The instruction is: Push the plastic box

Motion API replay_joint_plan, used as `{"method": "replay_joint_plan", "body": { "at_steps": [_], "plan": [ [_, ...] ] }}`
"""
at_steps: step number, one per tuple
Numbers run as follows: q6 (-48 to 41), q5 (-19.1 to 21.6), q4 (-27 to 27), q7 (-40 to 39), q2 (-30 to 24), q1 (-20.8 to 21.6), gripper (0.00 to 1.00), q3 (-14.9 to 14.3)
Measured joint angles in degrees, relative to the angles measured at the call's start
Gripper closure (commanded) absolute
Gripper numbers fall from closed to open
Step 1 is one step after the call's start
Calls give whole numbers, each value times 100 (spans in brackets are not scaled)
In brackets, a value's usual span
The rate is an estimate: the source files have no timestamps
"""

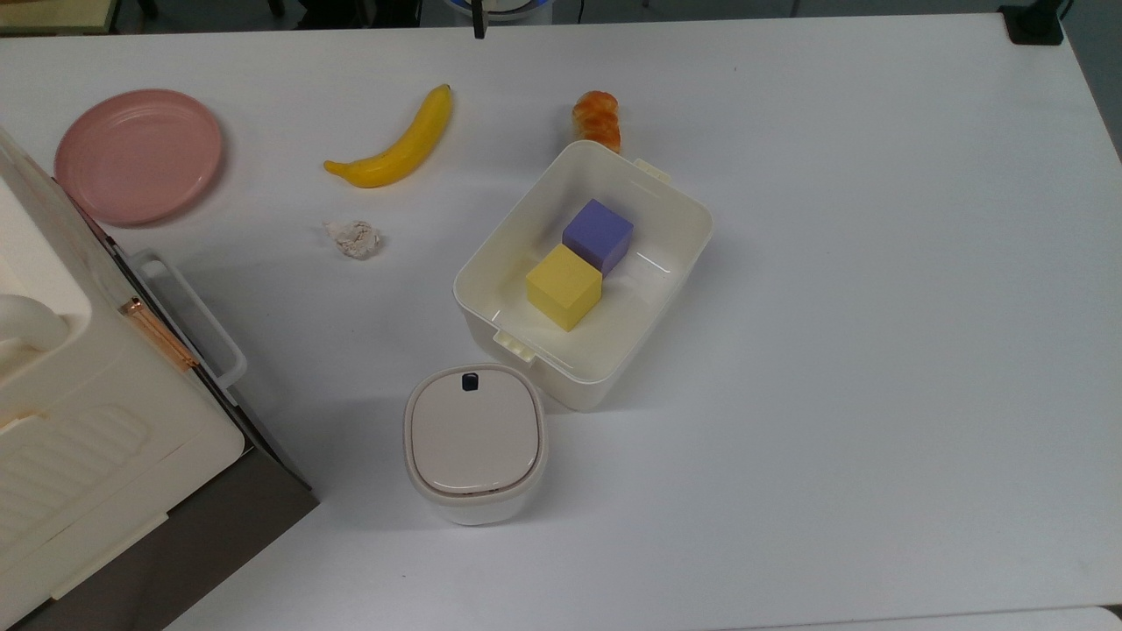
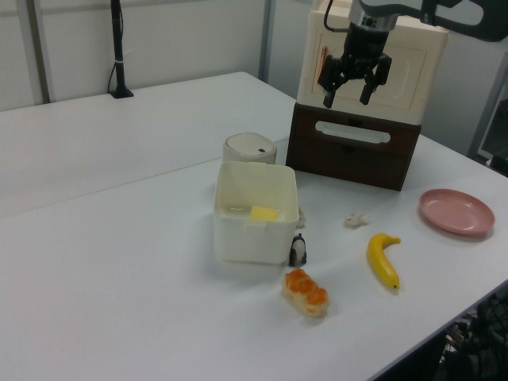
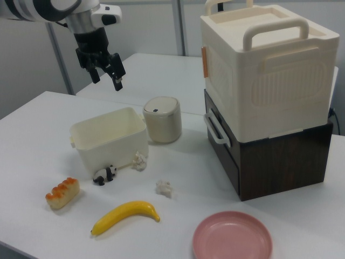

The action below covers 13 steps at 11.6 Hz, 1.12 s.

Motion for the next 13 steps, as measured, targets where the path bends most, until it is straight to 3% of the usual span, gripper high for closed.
{"method": "replay_joint_plan", "body": {
  "at_steps": [10,13],
  "plan": [
    [0,1,-35,-237,2,49,0,41],
    [9,1,-215,-1045,16,61,0,53]
  ]
}}
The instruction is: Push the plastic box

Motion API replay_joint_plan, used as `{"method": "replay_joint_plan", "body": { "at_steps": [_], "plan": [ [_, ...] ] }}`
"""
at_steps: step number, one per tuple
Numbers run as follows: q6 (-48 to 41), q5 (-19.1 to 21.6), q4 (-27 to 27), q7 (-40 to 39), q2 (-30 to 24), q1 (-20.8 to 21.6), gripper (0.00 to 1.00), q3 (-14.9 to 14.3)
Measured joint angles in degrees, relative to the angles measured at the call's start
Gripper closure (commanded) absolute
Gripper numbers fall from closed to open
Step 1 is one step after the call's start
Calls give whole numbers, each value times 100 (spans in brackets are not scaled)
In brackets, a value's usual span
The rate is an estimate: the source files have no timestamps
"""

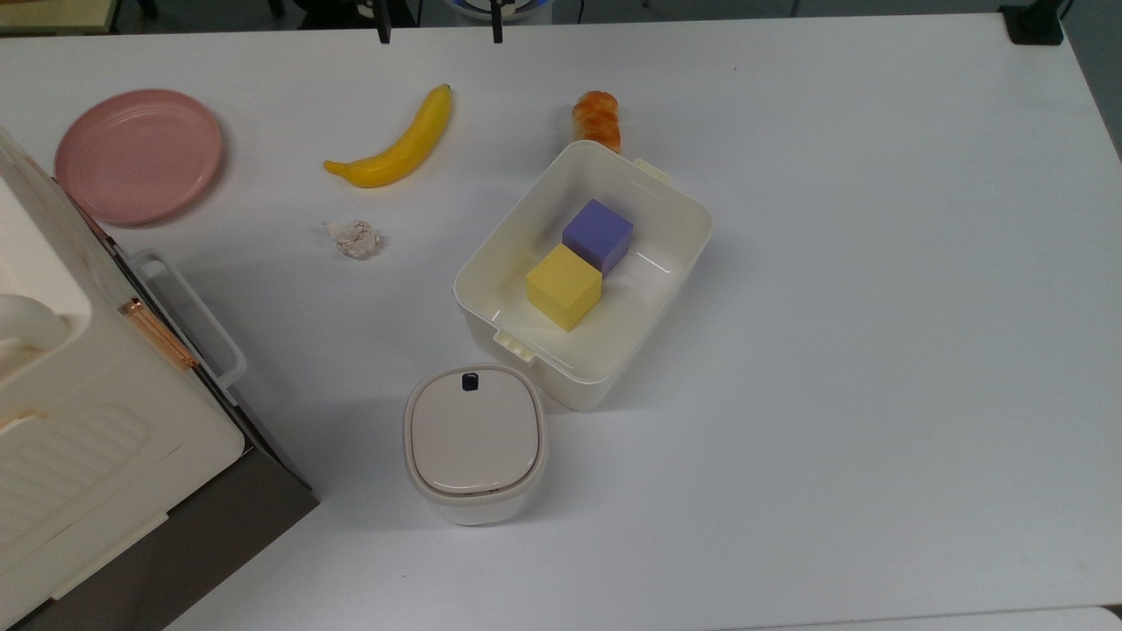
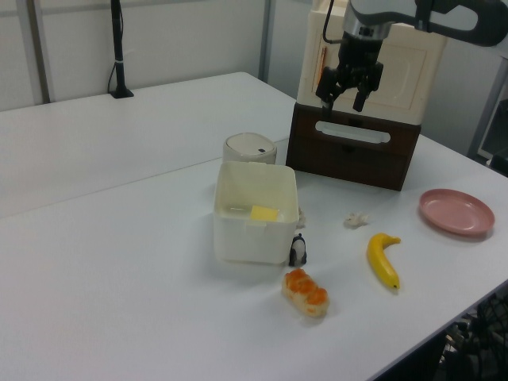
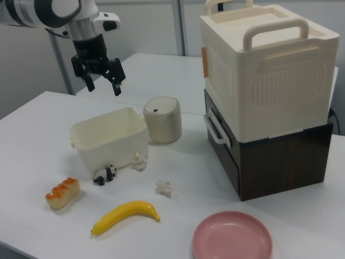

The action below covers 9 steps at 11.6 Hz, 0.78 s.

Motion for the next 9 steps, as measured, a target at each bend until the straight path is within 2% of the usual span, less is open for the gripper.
{"method": "replay_joint_plan", "body": {
  "at_steps": [2,6,9],
  "plan": [
    [1,0,-126,-680,12,1,0,1],
    [8,-151,-385,-2838,145,0,0,1],
    [291,-319,-435,-3258,487,12,0,4]
  ]
}}
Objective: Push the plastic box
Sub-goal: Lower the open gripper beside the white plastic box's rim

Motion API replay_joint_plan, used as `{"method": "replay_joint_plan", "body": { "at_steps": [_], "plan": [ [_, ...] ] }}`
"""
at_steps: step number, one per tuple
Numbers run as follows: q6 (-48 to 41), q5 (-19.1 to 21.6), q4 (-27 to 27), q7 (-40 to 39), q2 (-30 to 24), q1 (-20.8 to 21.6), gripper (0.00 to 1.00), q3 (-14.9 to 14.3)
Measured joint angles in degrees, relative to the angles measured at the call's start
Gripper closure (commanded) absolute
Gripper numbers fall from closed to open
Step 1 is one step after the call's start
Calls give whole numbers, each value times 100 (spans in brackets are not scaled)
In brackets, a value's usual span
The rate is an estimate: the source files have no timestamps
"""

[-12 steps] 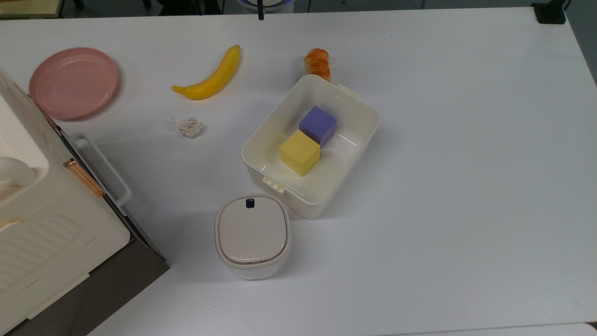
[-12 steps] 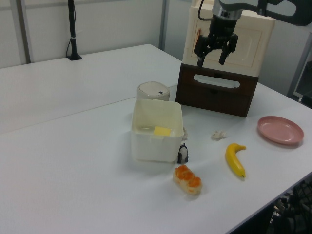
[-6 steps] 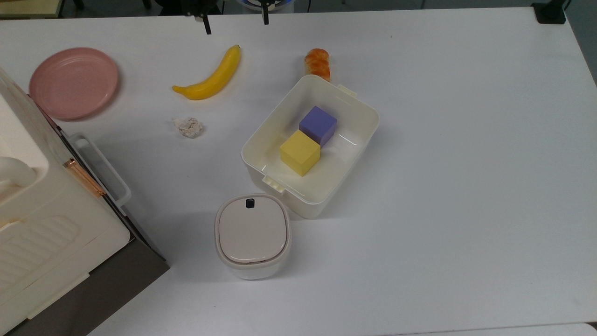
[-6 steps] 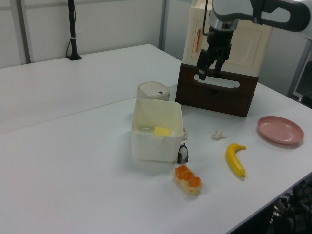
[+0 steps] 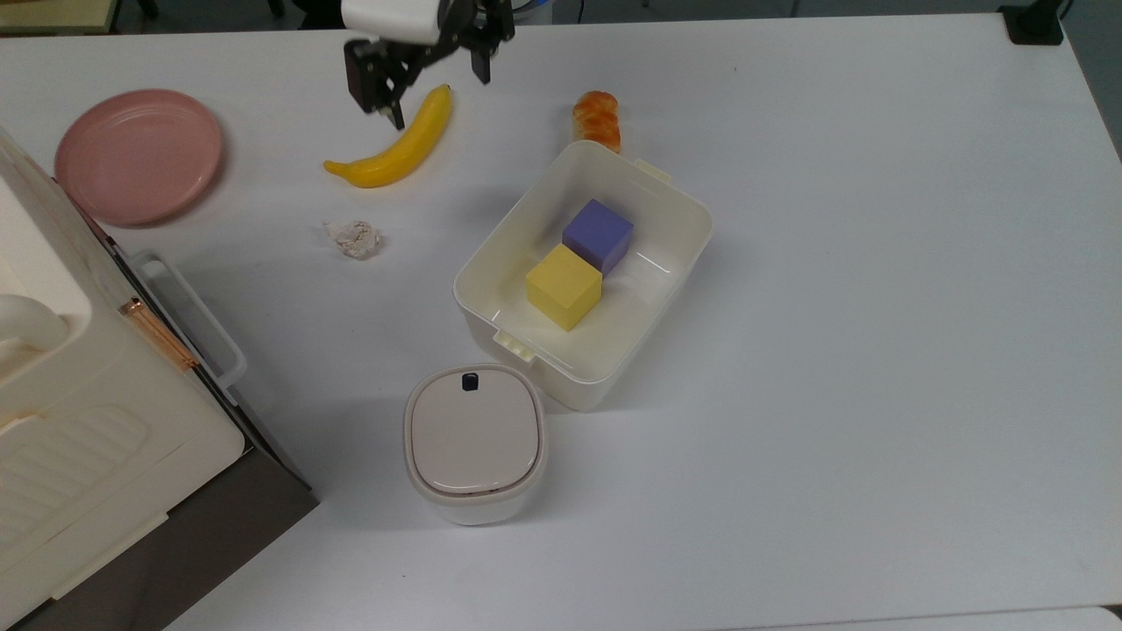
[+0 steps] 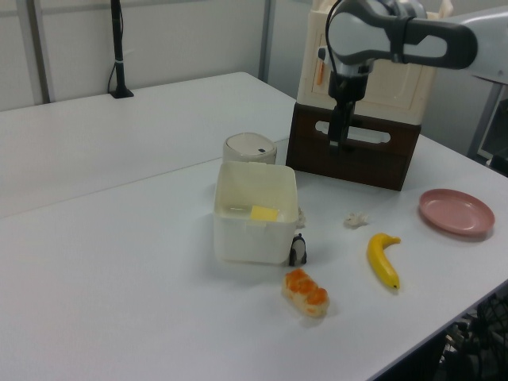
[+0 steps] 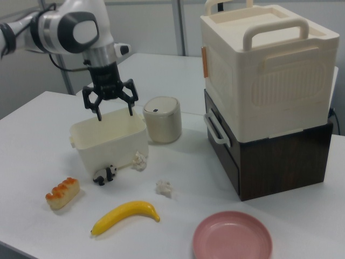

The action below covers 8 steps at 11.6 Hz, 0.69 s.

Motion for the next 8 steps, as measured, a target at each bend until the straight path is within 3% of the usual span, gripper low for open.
{"method": "replay_joint_plan", "body": {
  "at_steps": [3,8],
  "plan": [
    [152,-346,-28,-434,414,217,0,13],
    [207,-660,-256,-991,506,363,0,17]
  ]
}}
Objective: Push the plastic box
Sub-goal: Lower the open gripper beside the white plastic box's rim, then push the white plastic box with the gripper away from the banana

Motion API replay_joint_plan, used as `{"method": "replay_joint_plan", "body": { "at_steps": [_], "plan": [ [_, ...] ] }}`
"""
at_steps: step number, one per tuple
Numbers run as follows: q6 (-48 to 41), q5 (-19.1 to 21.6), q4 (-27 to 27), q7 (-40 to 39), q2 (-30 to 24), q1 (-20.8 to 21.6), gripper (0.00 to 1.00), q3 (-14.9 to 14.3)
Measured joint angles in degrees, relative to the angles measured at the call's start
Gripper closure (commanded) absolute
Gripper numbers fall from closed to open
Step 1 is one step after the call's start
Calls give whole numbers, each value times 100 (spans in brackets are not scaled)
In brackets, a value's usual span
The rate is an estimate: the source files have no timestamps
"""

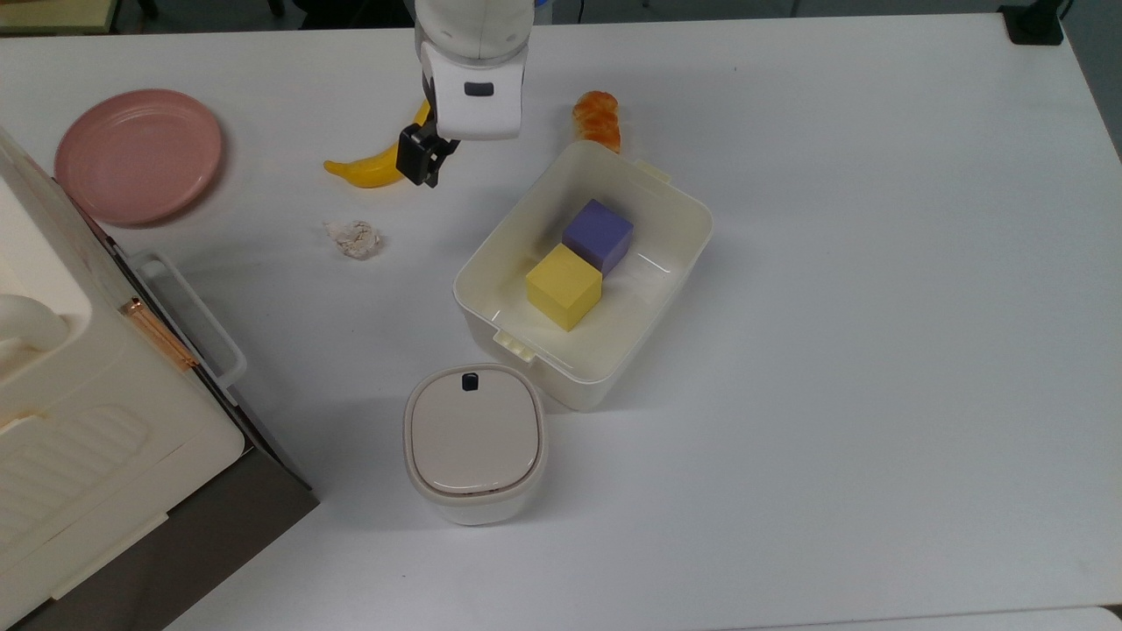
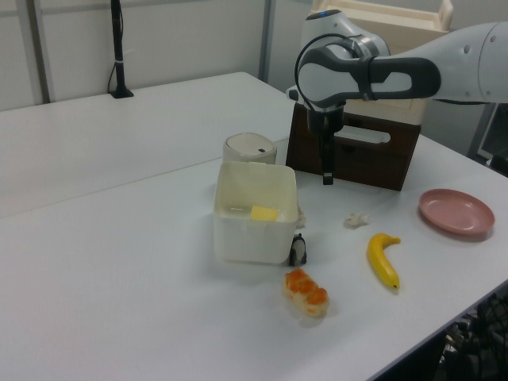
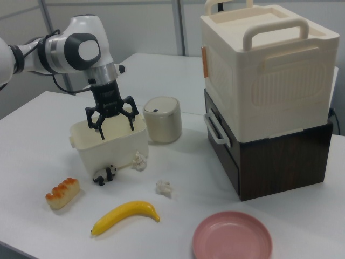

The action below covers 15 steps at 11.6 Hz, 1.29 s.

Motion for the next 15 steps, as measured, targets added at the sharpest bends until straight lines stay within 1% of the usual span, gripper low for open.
{"method": "replay_joint_plan", "body": {
  "at_steps": [2,4,8,15],
  "plan": [
    [57,-164,-39,-43,71,32,0,4],
    [224,-227,-76,-50,209,100,0,6],
    [342,-233,-115,-46,451,246,0,9],
    [400,-233,-120,-46,521,262,0,9]
  ]
}}
